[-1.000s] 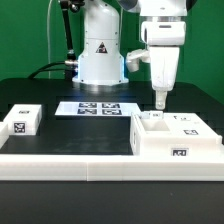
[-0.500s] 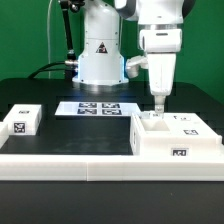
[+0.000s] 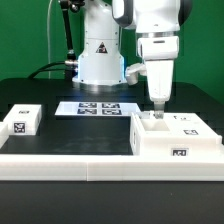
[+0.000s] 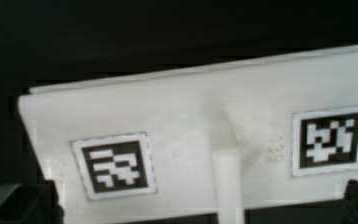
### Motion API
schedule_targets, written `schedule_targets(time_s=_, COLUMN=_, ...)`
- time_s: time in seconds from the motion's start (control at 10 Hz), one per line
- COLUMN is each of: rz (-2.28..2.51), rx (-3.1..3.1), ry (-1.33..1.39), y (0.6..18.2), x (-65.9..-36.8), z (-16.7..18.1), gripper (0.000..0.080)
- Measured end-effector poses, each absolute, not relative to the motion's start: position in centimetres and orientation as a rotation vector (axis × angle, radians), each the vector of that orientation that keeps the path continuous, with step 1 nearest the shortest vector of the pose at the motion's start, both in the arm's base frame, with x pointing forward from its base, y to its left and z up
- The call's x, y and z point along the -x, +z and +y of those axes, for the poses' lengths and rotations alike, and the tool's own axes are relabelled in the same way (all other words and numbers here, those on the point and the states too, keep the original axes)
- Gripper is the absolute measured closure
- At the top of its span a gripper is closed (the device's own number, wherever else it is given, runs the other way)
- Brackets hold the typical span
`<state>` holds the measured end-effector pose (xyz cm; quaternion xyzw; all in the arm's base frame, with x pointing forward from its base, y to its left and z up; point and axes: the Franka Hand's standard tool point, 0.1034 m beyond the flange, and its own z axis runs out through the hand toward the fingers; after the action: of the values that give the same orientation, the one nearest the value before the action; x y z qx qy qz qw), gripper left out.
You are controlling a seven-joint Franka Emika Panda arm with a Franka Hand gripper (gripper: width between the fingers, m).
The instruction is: Assemble cabinet
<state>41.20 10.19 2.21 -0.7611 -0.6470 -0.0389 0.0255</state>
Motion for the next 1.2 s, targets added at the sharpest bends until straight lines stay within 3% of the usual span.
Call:
schedule_targets(time_s=0.3, rz=-1.983, rx=2.355, ry=-0.104, y=1.55, x=-40.80, z=9.91, gripper=0.0002)
schedule_targets(time_s=0.4, rz=-1.980, rx=2.353, ry=-0.100, y=1.36, x=-40.66, z=9.94, gripper=0.0116)
schedule_targets(time_s=0.5, rz=-1.979, rx=2.353, ry=-0.098, y=1.28, x=-40.60, z=9.95, gripper=0.0116)
schedule_targets(time_s=0.7, rz=-1.978, rx=2.353, ry=-0.098, y=1.27, x=-40.59, z=9.96, gripper=0.0419)
schedule_targets(time_s=0.8, rz=-1.978, rx=2.352, ry=-0.096, y=1.22, x=-40.55, z=9.96, gripper=0.0419)
schedule_targets(time_s=0.9, rz=-1.977, rx=2.352, ry=-0.095, y=1.18, x=-40.52, z=9.96, gripper=0.0603)
schedule_targets(time_s=1.0, rz=-1.976, rx=2.352, ry=-0.095, y=1.17, x=-40.52, z=9.93, gripper=0.0603)
schedule_targets(time_s=1.1, rz=-1.975, rx=2.353, ry=-0.095, y=1.17, x=-40.53, z=9.90, gripper=0.0732)
schedule_targets(time_s=1.2, rz=-1.975, rx=2.353, ry=-0.095, y=1.17, x=-40.53, z=9.90, gripper=0.0732)
